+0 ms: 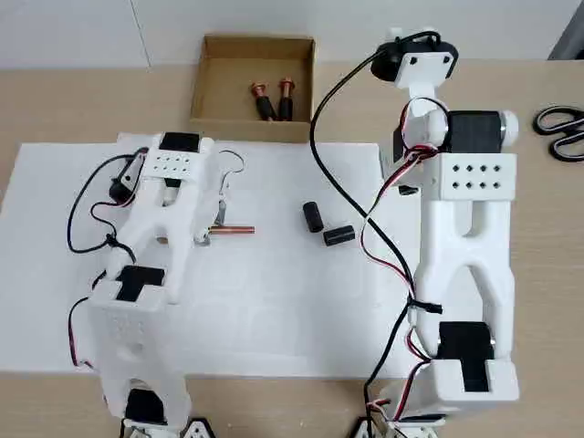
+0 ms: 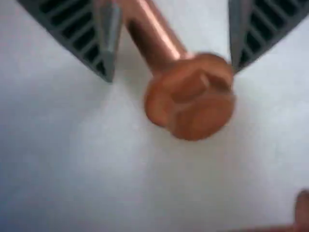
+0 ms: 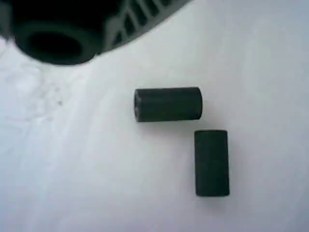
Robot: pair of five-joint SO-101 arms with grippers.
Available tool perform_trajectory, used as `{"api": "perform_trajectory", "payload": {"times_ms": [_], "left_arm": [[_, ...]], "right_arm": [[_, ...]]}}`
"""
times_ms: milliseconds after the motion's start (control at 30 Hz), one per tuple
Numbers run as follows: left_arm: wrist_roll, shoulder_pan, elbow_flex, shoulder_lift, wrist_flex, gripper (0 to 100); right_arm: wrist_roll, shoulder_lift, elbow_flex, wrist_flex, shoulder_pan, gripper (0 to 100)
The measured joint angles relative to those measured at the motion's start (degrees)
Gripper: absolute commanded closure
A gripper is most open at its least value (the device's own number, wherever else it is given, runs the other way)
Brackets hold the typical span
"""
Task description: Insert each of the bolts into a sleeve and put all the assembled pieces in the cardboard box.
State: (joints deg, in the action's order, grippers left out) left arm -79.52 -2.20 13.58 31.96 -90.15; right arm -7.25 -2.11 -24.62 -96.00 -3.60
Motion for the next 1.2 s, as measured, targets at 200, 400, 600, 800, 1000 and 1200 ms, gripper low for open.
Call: {"api": "perform_trajectory", "payload": {"times_ms": [200,400,600,800,1000,1200], "left_arm": [[0.00,-0.09,0.44,1.67,0.35,85],[0.09,-0.26,1.05,2.20,1.23,99],[0.09,-0.26,1.05,2.55,1.58,99],[6.07,-0.79,1.85,2.64,1.05,99],[31.03,-1.05,12.66,3.08,-8.09,99],[48.18,-1.23,18.11,-0.79,-9.14,99]], "right_arm": [[0.00,0.00,0.00,0.00,0.00,99.4],[0.00,0.00,0.00,0.00,0.00,99.4],[0.00,0.00,0.00,0.00,0.00,99.4],[0.00,0.00,0.00,0.00,0.00,99.4],[0.00,0.00,0.00,0.00,0.00,99.4],[0.00,1.41,0.00,0.00,0.00,99.5]]}}
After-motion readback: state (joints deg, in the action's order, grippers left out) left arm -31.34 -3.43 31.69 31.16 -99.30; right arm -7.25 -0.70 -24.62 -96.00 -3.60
